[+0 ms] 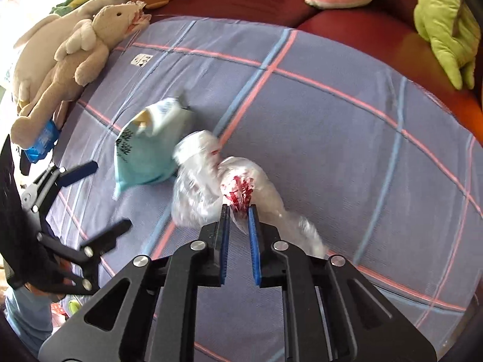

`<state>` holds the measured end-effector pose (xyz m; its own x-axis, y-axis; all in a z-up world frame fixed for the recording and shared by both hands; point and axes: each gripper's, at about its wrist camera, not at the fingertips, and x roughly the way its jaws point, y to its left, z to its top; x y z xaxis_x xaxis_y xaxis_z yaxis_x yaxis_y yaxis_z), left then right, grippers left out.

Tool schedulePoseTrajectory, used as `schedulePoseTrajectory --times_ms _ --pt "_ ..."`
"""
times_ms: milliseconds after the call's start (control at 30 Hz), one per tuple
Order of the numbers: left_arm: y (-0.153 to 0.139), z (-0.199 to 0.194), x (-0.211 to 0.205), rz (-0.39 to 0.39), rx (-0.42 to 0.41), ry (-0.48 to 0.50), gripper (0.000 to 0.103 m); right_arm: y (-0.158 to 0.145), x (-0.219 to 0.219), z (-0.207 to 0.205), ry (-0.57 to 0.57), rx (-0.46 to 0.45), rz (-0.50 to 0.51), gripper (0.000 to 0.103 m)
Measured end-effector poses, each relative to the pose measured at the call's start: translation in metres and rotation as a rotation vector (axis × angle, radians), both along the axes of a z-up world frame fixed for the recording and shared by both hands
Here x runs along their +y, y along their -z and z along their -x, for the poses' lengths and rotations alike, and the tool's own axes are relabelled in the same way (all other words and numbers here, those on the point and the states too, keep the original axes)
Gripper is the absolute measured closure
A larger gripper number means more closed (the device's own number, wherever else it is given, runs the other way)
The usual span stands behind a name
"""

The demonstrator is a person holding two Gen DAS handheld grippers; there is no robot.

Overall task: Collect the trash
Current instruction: 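Grasp the light-blue snack packet with the left gripper while the right grasps the clear plastic bag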

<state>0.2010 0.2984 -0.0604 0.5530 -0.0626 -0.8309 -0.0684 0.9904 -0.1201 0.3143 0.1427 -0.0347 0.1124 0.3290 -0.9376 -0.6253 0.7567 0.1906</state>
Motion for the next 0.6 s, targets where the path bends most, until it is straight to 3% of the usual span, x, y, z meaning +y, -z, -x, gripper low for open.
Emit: schedulePoseTrajectory --times_ms 267,300,333,400,533,600 --pt "-0.002 -0.031 -0.003 0.028 0.015 -0.031 0.007 -0.003 -0.026 0.0 0.02 0.043 -0.015 0.091" --pt "0.0 -0.033 -0.004 0.031 0.016 -0.035 0.011 -0.004 -0.026 0.0 0.016 0.029 -0.013 0.09" --pt "0.003 -0.036 -0.004 0.034 0.016 -0.038 0.026 -0.005 -0.027 -0.001 0.013 0.023 -0.013 0.089" --pt "0.01 -0.04 -0.005 0.045 0.044 -0.041 0.048 -0.007 -0.027 -0.004 0.02 0.003 -0.013 0.061" --pt "0.016 -0.043 -0.005 0.053 0.049 -0.047 0.051 -0.005 -0.026 -0.013 0.014 -0.019 -0.004 0.056" --pt "0.016 -0.045 -0.006 0.051 0.05 -0.049 0.052 -0.002 -0.025 -0.018 0.018 -0.029 -0.002 0.047"
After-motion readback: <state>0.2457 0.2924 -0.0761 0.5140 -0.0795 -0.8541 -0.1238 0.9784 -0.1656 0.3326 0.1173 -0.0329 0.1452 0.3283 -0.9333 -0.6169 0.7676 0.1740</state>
